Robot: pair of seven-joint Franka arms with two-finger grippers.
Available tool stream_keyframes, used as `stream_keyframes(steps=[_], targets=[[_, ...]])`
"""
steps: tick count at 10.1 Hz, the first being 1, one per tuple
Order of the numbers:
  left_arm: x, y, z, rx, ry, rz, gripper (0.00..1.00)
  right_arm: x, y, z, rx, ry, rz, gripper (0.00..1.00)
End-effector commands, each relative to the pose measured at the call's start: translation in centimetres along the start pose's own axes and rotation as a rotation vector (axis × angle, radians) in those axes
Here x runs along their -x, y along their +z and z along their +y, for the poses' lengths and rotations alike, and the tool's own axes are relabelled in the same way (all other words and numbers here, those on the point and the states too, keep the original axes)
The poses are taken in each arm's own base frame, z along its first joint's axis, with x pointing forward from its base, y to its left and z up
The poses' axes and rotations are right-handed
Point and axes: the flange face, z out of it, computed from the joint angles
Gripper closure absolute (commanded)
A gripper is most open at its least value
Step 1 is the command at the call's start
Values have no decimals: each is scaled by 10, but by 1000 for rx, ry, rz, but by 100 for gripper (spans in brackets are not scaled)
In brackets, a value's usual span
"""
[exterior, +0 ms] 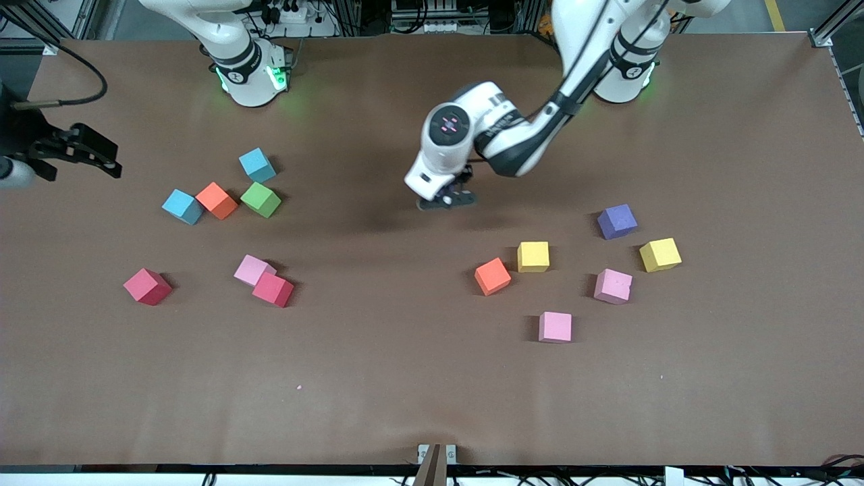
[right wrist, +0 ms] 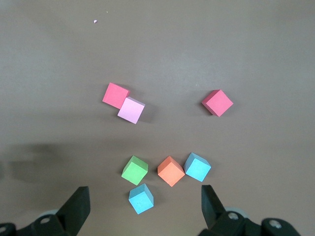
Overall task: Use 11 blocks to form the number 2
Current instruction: 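Set the purple cube at table center while the right gripper reaches red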
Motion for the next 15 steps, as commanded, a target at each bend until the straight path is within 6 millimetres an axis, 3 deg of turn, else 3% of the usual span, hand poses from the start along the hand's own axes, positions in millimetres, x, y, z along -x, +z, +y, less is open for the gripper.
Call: stream_keyframes(steps=[1,3,6,7,8,10,12,13,14,15], targets=[[44,40,30,-23,32,0,100,-8,8,0,13,-9,15,0],[62,74,42,-45,31,32,100,-9,14,-2,13,-14,1,0],[64,79,46,-33,33,51,98,-12,55,-6,6,-22,-25,0],[64,79,46,-33,48,51,55,-17,75,-10,4,-30,-20,0],[66,80,46,-35,52,53,1,-22,99,-23,5,-52,26,0],[68,59,49,-22,46,69,0,-32,139,-48,0,-89,51,0],[50,12,34,-51,1,89,0,-36,170,-47,-4,-85,47,0],[20,-9,11,-75,-61,90,0,-42,184,-42,-4,-80,46,0],[-26,-24,-24,-81,-149,81,0,-51,199,-43,-6,-83,58,0],[-57,-32,-61,-90,-217,80,0,-63,223,-42,-6,-96,68,0]])
